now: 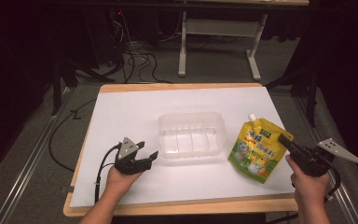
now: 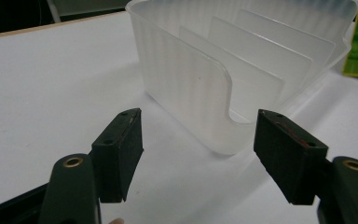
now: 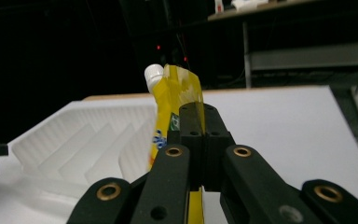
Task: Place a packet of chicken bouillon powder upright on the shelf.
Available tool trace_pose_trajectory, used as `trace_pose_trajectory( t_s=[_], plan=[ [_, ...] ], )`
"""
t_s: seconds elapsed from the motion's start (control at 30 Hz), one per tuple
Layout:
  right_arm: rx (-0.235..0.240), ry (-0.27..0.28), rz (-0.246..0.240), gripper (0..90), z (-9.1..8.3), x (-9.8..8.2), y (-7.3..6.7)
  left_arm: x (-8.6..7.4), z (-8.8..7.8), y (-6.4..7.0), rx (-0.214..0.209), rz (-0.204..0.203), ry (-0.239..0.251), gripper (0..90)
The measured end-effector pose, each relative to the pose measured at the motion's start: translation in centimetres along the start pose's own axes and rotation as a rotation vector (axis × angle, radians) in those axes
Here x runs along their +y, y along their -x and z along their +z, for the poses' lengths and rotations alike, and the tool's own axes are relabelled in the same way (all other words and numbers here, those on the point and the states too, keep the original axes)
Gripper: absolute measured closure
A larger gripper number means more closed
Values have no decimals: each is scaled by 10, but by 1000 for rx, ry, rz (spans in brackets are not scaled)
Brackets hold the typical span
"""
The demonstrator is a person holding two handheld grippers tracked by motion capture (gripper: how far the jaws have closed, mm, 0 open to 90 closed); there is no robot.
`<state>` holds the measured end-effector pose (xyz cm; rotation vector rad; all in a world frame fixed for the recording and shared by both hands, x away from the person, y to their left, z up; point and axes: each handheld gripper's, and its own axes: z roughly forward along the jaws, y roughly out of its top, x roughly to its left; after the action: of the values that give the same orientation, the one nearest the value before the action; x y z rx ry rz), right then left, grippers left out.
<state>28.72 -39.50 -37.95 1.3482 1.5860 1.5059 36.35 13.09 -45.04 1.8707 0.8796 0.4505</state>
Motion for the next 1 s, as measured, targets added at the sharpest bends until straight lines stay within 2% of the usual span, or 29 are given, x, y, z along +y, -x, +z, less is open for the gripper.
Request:
trace_pose_trajectory(
  t_s=[0.07, 0.13, 0.2, 0.3, 0.43, 0.5, 0.7, 0.8, 0.87, 1.0],
  plan=[
    [-16, 35, -26, 900, -4, 6, -4, 0, 1, 1, -7, 1, 5, 333],
    [-60, 59, -70, 900, -7, 9, -7, 1, 2, 3, -12, 7, 7, 332],
    [-85, 75, -71, 900, -9, 7, -5, 1, 4, 5, -19, 5, 5, 332],
    [-88, 89, -73, 900, -13, 3, 1, 3, 10, 10, -28, 2, 5, 338],
    [-87, 91, -95, 895, -17, -3, -1, 7, 20, 15, -24, -4, 25, 356],
    [-88, 85, -103, 889, -19, -4, -2, 9, 27, 16, -20, -12, 29, 364],
    [-110, 56, -137, 869, -24, -10, -7, 12, 37, 20, -5, 7, 26, 440],
    [-110, 26, -143, 851, -24, -14, -8, 14, 38, 20, 25, 4, 24, 493],
    [-119, 0, -155, 815, -22, -16, -11, 14, 37, 19, 34, -8, 28, 543],
    [-117, -40, -145, 711, -19, -21, -10, 15, 38, 19, 41, -11, 28, 580]
  ],
)
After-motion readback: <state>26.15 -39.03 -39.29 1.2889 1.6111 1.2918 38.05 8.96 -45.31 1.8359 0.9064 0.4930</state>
